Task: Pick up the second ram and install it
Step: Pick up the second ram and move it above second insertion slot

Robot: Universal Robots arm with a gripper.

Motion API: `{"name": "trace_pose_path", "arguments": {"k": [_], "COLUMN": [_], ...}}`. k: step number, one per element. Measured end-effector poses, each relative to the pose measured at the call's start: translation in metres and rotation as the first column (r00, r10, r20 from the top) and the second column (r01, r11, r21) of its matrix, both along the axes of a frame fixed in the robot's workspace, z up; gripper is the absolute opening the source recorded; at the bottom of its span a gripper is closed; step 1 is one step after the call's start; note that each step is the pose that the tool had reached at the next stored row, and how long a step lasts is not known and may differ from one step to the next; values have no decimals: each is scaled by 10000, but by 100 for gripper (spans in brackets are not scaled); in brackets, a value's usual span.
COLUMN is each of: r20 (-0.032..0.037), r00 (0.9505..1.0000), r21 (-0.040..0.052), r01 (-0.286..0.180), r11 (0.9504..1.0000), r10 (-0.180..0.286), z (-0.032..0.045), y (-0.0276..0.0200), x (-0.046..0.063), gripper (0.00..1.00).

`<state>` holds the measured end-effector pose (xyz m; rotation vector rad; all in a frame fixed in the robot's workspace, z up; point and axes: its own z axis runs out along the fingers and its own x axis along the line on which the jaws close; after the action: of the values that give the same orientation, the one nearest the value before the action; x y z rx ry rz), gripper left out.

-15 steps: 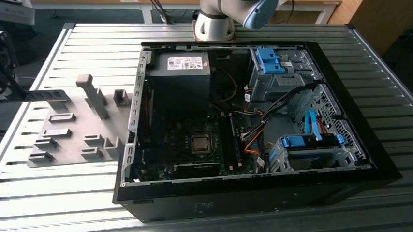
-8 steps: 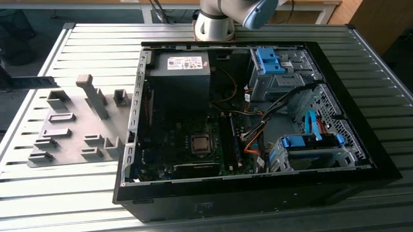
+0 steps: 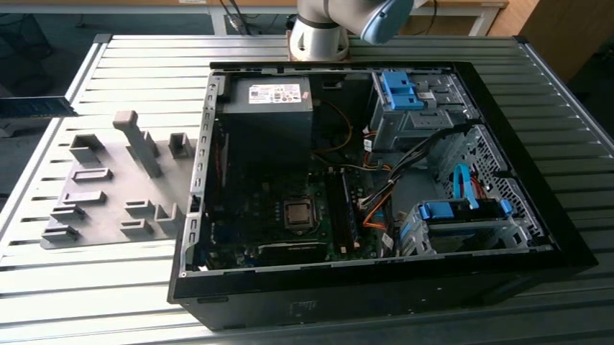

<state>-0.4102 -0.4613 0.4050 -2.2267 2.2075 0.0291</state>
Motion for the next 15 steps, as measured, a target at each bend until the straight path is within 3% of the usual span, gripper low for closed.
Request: {"name": "trace_pose_path", "arguments": {"k": [15], "r20": [-2], "r00": [10000], "r21": [-1], "r01": [0], "r11": [10000], "r10": [0], "z": [16], "y": [0], "x": [26], "gripper": [14]}}
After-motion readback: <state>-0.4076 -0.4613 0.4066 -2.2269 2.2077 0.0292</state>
